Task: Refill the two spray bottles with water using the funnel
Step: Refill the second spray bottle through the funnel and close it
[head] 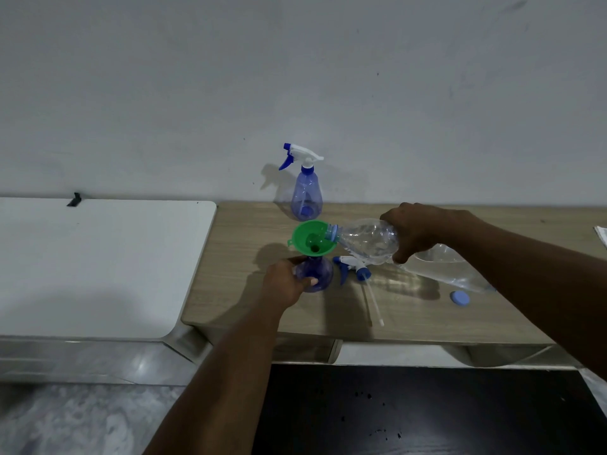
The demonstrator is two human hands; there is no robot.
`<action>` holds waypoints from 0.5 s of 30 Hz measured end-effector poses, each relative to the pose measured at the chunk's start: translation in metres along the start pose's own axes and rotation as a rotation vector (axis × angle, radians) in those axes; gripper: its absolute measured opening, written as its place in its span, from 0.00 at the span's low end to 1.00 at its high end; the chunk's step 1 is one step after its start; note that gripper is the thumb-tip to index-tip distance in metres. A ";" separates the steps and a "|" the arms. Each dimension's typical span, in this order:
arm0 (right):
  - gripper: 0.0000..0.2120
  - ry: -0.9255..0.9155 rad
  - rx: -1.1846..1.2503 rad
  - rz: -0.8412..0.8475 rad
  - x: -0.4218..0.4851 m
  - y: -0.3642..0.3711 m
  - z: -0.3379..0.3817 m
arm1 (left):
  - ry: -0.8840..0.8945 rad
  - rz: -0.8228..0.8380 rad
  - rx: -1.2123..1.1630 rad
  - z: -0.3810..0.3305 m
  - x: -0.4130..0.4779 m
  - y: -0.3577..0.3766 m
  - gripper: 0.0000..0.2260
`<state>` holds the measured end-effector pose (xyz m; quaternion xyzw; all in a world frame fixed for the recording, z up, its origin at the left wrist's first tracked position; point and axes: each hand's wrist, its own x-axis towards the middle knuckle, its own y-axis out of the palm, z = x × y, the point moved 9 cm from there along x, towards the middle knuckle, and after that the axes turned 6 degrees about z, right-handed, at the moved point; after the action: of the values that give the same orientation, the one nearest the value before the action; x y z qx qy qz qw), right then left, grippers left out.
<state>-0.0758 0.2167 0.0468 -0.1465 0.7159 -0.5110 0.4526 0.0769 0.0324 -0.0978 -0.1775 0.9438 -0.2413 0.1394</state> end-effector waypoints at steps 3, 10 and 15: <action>0.30 0.004 -0.018 -0.003 -0.001 -0.001 0.000 | -0.003 0.010 -0.003 -0.003 -0.002 0.000 0.23; 0.29 0.016 -0.042 0.002 -0.001 -0.002 0.000 | -0.019 0.013 -0.024 -0.001 -0.002 0.000 0.27; 0.27 0.021 -0.065 0.006 -0.001 -0.006 0.001 | -0.015 0.018 -0.031 -0.003 -0.003 0.000 0.27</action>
<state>-0.0760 0.2142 0.0523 -0.1537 0.7371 -0.4879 0.4416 0.0784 0.0347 -0.0952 -0.1727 0.9479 -0.2242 0.1459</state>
